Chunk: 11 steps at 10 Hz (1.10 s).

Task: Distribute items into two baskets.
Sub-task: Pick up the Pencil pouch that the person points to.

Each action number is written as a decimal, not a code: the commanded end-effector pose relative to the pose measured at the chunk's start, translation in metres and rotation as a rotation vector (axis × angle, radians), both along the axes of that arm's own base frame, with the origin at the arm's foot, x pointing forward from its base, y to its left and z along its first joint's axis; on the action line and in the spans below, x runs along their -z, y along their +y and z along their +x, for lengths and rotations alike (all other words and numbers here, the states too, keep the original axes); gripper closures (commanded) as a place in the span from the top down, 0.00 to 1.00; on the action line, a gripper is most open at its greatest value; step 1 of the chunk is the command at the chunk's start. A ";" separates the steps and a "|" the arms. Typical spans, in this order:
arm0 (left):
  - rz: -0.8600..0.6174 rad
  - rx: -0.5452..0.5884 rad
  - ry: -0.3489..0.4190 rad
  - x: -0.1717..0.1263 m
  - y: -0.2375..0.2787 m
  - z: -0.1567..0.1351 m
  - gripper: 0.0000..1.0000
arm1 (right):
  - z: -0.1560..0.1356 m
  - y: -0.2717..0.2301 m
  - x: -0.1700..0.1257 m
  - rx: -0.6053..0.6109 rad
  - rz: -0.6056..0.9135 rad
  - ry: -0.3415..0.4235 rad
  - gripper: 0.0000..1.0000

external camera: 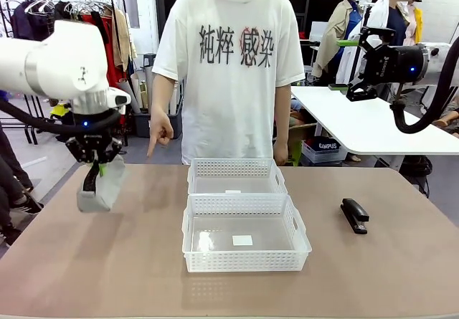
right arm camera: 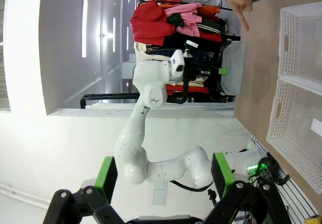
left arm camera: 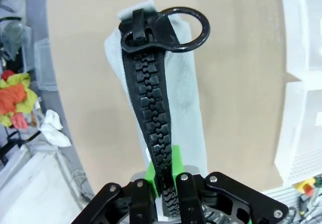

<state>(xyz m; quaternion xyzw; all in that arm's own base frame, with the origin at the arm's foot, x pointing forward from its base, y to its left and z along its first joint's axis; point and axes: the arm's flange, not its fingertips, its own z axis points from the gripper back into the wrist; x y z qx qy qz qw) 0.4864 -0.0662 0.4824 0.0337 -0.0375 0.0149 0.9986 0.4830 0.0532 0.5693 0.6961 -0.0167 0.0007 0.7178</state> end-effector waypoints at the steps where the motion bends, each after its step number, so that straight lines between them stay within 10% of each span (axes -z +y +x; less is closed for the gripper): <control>1: 0.010 -0.041 -0.063 -0.040 -0.012 0.001 0.00 | 0.000 0.000 -0.001 0.002 -0.001 -0.003 1.00; 11: -0.002 0.024 -0.190 -0.234 -0.030 -0.025 0.00 | 0.000 0.000 -0.001 0.002 -0.001 -0.003 1.00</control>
